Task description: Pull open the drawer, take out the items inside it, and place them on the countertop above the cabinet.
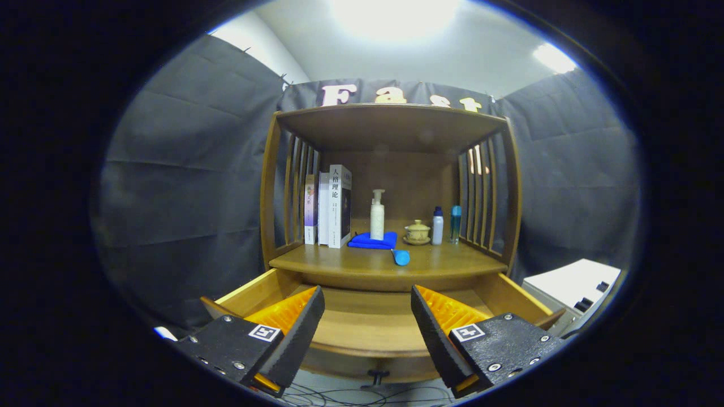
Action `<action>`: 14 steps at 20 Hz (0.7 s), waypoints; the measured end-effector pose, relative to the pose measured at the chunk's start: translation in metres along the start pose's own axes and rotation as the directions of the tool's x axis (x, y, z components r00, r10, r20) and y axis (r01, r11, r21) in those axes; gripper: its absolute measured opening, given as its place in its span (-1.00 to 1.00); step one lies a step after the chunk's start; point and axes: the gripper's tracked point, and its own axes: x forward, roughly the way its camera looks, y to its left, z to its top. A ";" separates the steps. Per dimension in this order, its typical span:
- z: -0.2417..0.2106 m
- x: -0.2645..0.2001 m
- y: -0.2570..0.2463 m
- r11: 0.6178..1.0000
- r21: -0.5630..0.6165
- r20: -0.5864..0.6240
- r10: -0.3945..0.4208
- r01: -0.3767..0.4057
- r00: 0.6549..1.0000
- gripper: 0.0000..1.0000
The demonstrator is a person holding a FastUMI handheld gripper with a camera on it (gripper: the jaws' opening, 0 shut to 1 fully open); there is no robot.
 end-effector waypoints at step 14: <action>-0.067 -0.030 -0.017 0.993 -0.097 -0.121 -0.081 0.070 0.989 0.89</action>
